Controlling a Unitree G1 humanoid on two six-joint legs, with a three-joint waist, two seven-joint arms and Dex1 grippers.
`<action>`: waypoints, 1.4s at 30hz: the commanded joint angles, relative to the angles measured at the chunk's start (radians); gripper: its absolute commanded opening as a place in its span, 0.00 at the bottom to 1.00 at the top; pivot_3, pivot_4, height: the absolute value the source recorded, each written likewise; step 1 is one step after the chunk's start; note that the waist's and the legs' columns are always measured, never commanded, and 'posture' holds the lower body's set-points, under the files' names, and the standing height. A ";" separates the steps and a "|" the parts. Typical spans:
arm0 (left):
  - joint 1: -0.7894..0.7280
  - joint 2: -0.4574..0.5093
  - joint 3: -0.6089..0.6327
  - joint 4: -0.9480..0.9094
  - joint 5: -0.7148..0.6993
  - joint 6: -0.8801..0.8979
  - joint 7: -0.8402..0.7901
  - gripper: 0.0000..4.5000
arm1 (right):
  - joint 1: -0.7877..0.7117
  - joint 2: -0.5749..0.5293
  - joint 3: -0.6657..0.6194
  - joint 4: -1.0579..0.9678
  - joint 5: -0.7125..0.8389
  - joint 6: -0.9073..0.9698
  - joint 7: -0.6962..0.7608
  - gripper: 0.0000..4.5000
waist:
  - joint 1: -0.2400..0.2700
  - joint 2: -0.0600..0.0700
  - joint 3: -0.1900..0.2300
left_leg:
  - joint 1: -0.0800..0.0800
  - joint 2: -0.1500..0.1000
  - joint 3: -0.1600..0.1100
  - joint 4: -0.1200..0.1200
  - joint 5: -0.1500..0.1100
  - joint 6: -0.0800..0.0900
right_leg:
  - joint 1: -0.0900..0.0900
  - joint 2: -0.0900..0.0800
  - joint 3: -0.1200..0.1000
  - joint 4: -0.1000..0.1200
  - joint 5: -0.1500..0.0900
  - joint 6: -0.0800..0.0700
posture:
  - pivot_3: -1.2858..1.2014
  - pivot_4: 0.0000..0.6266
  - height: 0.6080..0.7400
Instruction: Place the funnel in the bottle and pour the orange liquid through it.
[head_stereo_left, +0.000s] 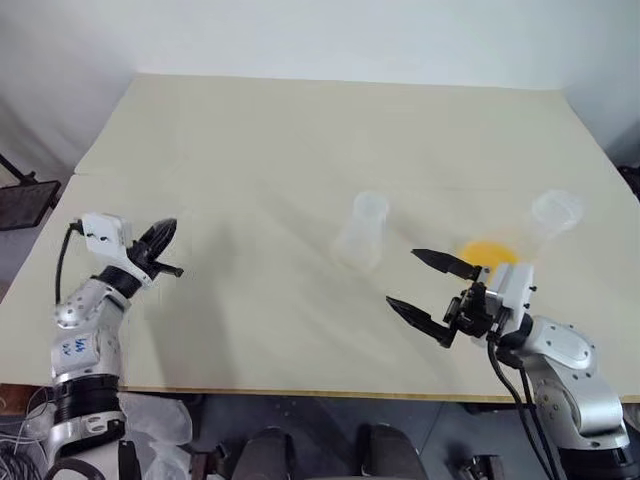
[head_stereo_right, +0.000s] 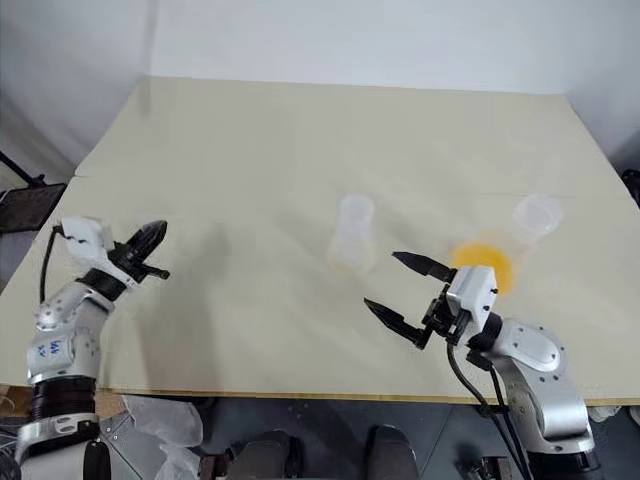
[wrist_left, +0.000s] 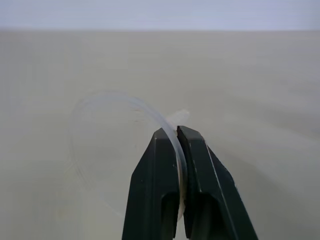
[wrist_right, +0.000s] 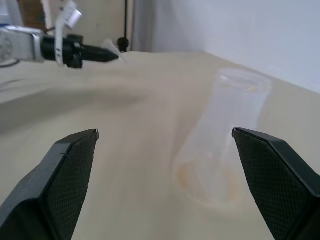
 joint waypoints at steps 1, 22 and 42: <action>-0.163 0.046 -0.117 -0.075 -0.033 0.011 -0.206 0.02 | 0.039 -0.001 -0.080 -0.086 0.051 -0.008 -0.035 1.00 | 0.010 0.000 0.000 | 0.000 -0.001 0.001 0.000 0.000 0.000 | 0.001 0.000 0.000 0.000 0.000 0.000 | 0.52 0.24 1.00; -0.874 -0.192 -0.581 0.506 0.357 -0.291 -0.578 0.02 | 0.289 0.213 -0.099 -0.216 -0.059 -0.111 -0.274 1.00 | -0.003 0.000 0.000 | -0.005 0.000 0.014 -0.002 0.000 0.000 | -0.009 0.001 0.003 0.001 0.000 0.000 | 0.52 0.24 1.00; -1.015 -0.302 -0.640 0.700 0.482 -0.431 -0.690 0.30 | 0.285 0.245 -0.046 -0.202 -0.101 -0.152 -0.321 1.00 | 0.005 0.000 0.000 | -0.012 0.000 0.013 0.000 0.000 0.001 | -0.015 0.001 0.002 0.002 0.000 0.000 | 0.52 0.24 1.00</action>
